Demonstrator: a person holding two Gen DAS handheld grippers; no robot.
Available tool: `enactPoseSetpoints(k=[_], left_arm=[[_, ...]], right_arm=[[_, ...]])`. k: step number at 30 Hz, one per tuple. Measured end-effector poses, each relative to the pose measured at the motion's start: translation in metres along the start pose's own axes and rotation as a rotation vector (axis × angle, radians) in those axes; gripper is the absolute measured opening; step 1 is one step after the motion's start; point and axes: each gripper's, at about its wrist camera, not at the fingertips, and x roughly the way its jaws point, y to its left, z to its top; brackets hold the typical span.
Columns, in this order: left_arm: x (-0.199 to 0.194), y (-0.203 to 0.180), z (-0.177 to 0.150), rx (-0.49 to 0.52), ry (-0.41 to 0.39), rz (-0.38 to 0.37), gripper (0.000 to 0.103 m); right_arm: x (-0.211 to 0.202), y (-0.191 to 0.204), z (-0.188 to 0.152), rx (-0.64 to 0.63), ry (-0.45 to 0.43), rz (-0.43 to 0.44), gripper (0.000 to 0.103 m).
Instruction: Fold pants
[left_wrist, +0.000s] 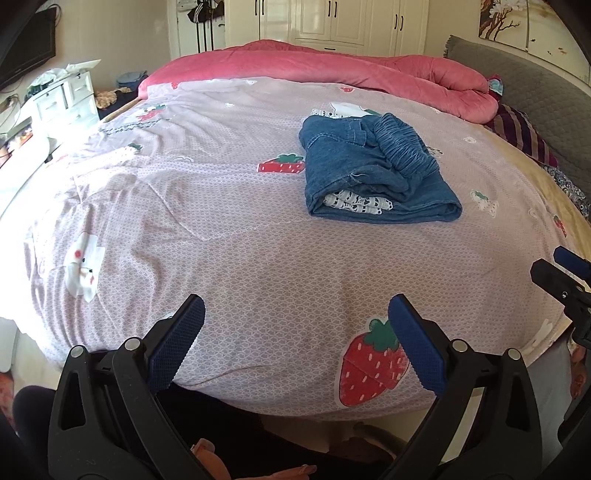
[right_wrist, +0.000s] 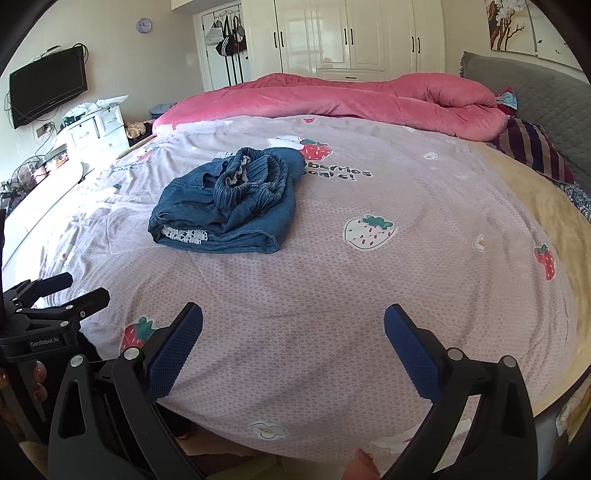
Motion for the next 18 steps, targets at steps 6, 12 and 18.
enactPoseSetpoints(k=[6, 12, 18], left_arm=[[0.002, -0.002, 0.004, 0.025, -0.008, 0.079, 0.093], [-0.003, 0.019, 0.016, -0.027, -0.05, -0.025, 0.093], [0.043, 0.098, 0.059, -0.096, 0.039, 0.094, 0.094]], right_arm=[[0.006, -0.009, -0.003, 0.014, 0.011, -0.021, 0.098], [0.024, -0.041, -0.005, 0.081, 0.039, -0.071, 0.098], [0.048, -0.142, 0.023, 0.239, 0.042, -0.244, 0.098]])
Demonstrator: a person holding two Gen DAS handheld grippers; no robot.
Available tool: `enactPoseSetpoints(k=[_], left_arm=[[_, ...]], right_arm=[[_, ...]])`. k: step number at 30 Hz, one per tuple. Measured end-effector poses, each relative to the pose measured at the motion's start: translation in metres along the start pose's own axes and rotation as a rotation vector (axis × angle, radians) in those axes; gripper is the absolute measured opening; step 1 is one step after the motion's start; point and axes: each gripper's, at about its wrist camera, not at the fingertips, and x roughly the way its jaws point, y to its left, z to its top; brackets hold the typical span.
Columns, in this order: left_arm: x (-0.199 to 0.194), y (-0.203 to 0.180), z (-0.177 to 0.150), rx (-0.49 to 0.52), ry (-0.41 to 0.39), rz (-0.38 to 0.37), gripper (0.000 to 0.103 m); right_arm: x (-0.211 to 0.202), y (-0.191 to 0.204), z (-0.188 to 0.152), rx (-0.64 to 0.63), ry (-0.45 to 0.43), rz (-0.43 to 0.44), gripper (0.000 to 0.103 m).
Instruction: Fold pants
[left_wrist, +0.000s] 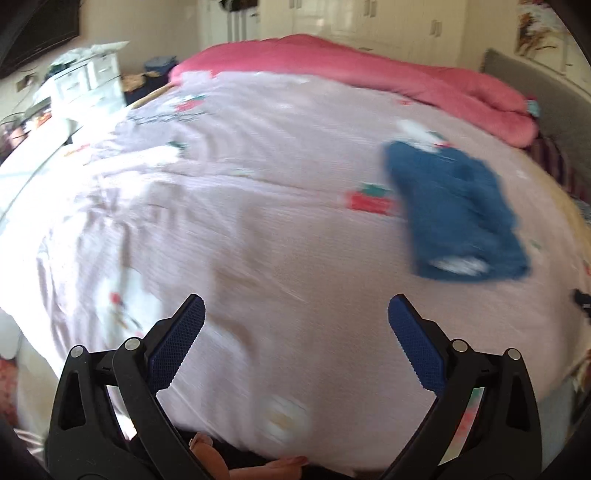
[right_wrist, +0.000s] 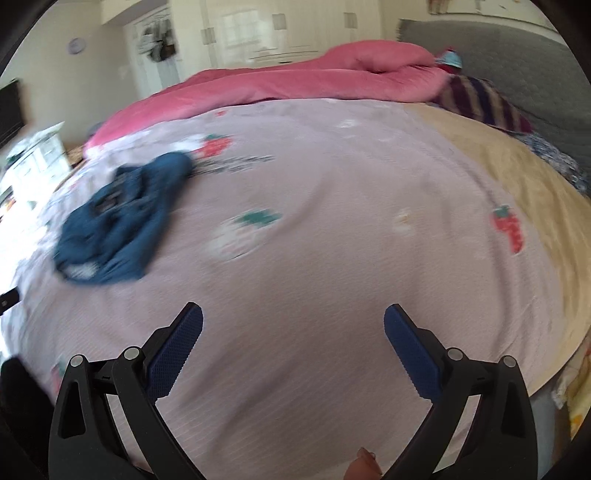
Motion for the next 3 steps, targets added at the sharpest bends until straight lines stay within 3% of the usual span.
enactPoseSetpoints(k=[3], left_arm=[[0.04, 0.056, 0.039, -0.052, 0.036, 0.13, 0.094]], right_arm=[[0.033, -0.051, 0.035, 0.065, 0.033, -0.128, 0.098]])
